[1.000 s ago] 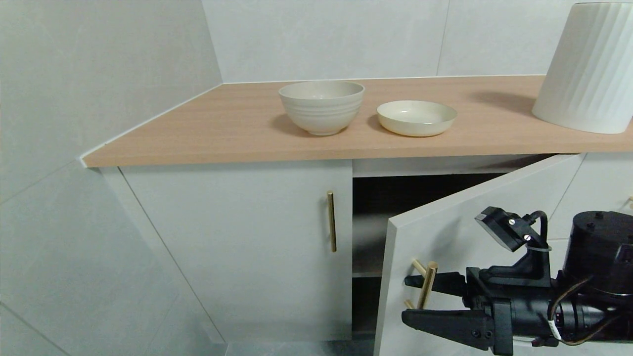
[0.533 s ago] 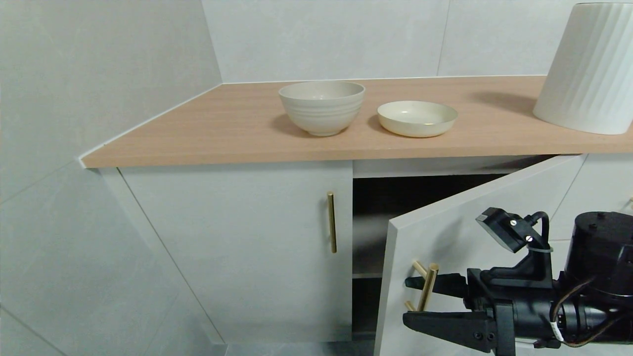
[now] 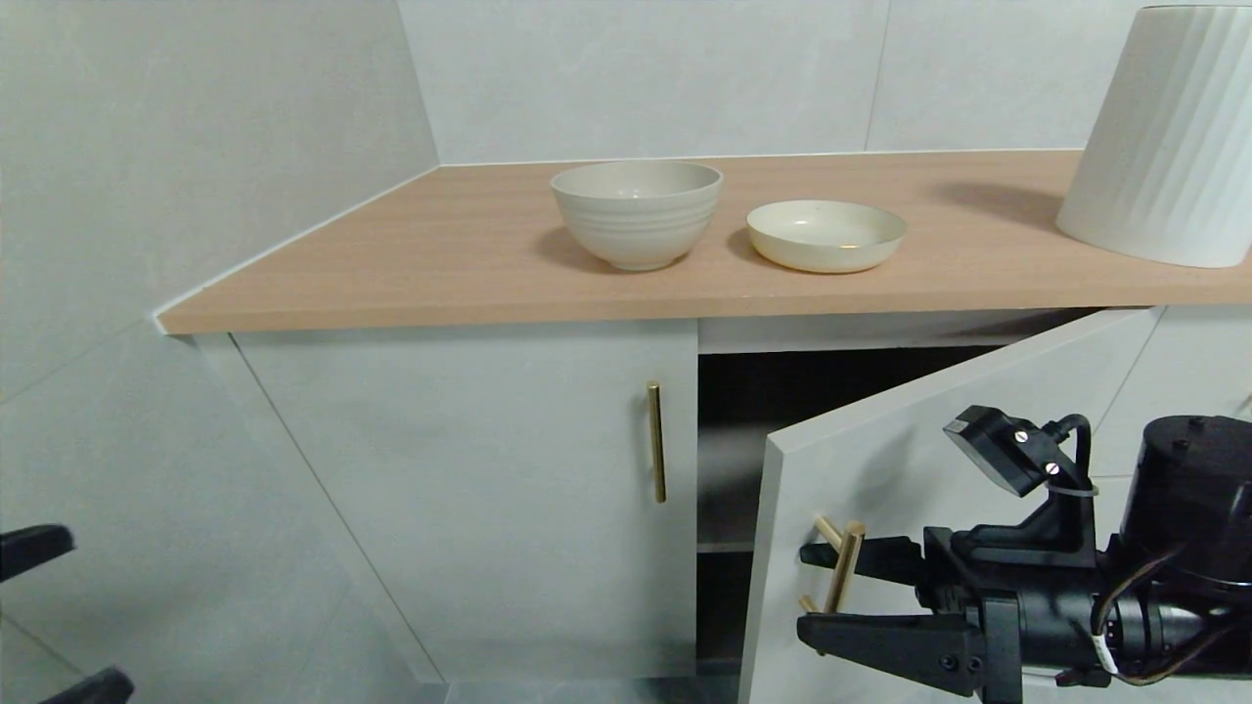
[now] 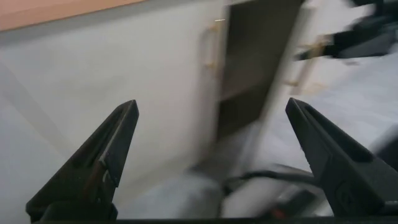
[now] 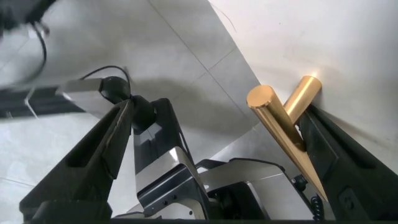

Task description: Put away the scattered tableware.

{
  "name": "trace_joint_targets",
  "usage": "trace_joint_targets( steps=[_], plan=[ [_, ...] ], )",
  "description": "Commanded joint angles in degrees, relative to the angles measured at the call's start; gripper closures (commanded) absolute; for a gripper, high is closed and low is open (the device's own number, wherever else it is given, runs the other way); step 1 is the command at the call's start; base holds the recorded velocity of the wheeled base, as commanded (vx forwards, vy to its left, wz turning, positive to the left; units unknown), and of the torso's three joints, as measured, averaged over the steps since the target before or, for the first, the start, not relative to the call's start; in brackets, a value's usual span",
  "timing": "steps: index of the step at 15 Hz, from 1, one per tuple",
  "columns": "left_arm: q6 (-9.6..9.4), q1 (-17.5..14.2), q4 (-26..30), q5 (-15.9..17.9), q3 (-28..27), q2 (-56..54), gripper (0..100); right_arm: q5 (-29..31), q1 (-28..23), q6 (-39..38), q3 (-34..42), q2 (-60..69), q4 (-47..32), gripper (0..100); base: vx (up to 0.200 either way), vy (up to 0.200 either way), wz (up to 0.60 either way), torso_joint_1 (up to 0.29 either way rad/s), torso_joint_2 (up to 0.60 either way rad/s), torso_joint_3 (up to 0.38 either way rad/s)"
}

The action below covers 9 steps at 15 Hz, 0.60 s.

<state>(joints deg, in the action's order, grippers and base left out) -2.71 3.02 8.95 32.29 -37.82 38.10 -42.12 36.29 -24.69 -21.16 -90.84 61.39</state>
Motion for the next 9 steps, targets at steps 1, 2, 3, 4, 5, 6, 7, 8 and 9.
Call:
trace_joint_targets(
  steps=[1,2,3,4,5,6,7,8,9],
  plan=[
    [0.42,6.12,-0.51,2.34,-5.43,17.71,0,0.11,0.01,-0.01,-0.02,0.14,-0.04,0,0.000,0.000,0.00,0.000,0.00,0.000],
    [0.60,8.23,-2.53,2.34,-4.55,22.37,0,0.11,0.01,-0.01,-0.02,0.05,-0.04,0,0.000,0.000,0.00,0.000,0.00,0.000],
    [0.77,10.42,-3.50,2.34,-3.32,24.66,0,0.11,0.01,-0.10,-0.02,-0.12,-0.04,0,0.000,0.000,0.00,0.000,0.00,0.000],
    [1.92,13.06,-4.73,2.34,-2.00,26.86,0,0.11,0.01,-0.10,-0.02,-0.39,-0.04,0,0.000,0.000,0.00,0.000,0.00,0.000],
    [4.11,16.31,-6.66,2.34,-1.12,28.79,0,0.11,0.10,-0.10,0.07,-0.47,-0.04,0,0.000,0.000,0.00,0.000,0.00,0.000],
    [6.75,18.86,-8.51,2.34,-0.33,29.93,0,0.11,0.10,-0.10,0.07,-0.47,-0.04,0,0.000,0.000,0.00,0.000,0.00,0.000],
    [9.39,21.41,-10.62,2.34,0.55,31.34,0,0.11,0.01,-0.10,0.07,-0.47,-0.04,0,0.000,0.000,0.00,0.000,0.00,0.000],
    [11.23,23.34,-12.82,2.34,1.34,32.92,0,0.11,0.01,-0.10,0.07,-0.47,-0.04,0,0.000,0.000,0.00,0.000,0.00,0.000],
    [12.46,24.66,-16.07,2.34,2.75,35.21,0,0.11,0.10,-0.19,0.16,-0.56,-0.04,0,0.000,0.000,0.00,0.000,0.00,0.000]
  ],
)
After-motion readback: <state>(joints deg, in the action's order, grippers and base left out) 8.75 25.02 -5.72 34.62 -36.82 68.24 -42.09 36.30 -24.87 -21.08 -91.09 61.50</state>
